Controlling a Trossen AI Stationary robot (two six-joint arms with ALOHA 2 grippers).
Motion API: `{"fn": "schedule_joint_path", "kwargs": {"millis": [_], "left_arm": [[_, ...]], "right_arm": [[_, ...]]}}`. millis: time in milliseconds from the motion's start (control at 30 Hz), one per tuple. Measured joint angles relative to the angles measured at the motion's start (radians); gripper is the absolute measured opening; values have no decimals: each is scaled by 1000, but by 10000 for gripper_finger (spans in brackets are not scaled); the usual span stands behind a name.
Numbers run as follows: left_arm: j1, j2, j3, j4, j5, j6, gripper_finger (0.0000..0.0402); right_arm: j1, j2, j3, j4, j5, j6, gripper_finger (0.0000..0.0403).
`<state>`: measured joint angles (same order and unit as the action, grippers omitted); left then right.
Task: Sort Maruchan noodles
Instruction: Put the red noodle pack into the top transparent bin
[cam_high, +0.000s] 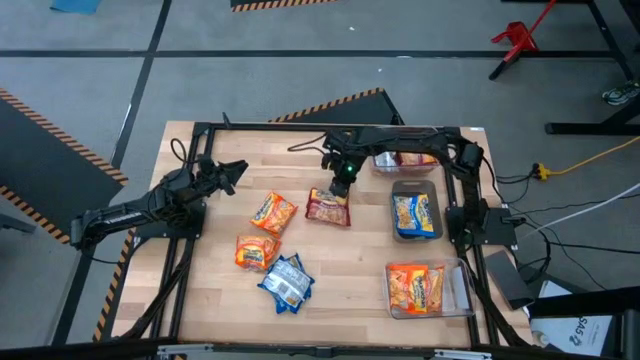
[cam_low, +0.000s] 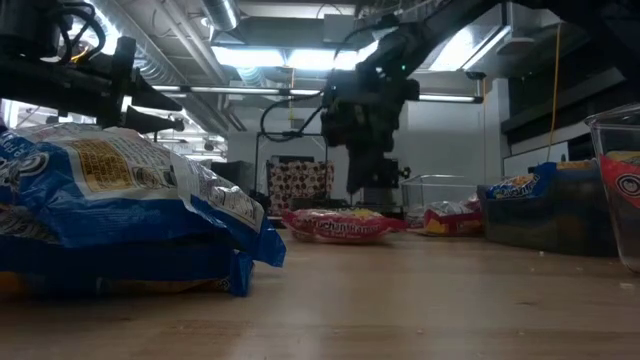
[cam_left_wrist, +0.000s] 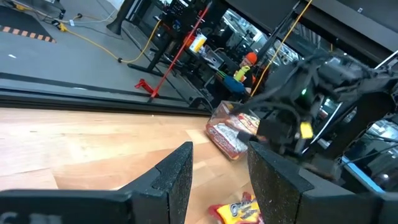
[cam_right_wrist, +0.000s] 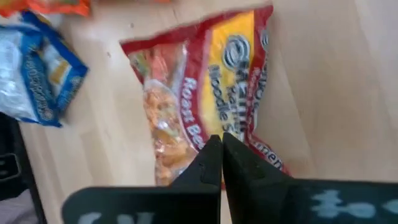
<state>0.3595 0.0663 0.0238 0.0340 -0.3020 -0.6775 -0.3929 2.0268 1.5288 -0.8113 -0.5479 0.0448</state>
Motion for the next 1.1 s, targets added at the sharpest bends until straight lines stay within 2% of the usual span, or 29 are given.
{"fn": "schedule_joint_path", "kwargs": {"millis": [167, 300, 400, 467, 533, 633, 733, 800, 867, 967, 1100], "left_arm": [[0, 0, 0, -3, 6, 8, 147], [0, 0, 0, -4, 6, 22, 147], [0, 0, 0, -4, 7, 30, 147], [0, 0, 0, -4, 7, 30, 147], [0, 0, 0, -4, 7, 30, 147], [0, 0, 0, -4, 7, 29, 147], [0, 0, 0, -5, 8, 29, 147], [0, 0, 0, -5, 7, 28, 147], [0, 0, 0, -6, 8, 27, 147], [0, 0, 0, -6, 7, 25, 147], [0, 0, 0, -5, 5, 25, 147]], "right_arm": [[-22, -57, 13, -60, 6, 0, 1], [-34, -91, 14, -98, 86, -4, 1], [-28, -92, 14, -99, 53, -18, 21], [-1, -86, 14, -98, 55, -59, 52], [35, -72, 14, -97, 110, -122, 96], [87, -42, 14, -41, 230, -199, 182], [119, -4, 14, 29, 357, -206, 275], [127, 23, 14, 29, 377, -196, 330], [127, 52, 14, 26, 328, -149, 370], [124, 96, 16, -11, 225, -97, 395], [129, 138, 22, -40, 199, -90, 384]]}}
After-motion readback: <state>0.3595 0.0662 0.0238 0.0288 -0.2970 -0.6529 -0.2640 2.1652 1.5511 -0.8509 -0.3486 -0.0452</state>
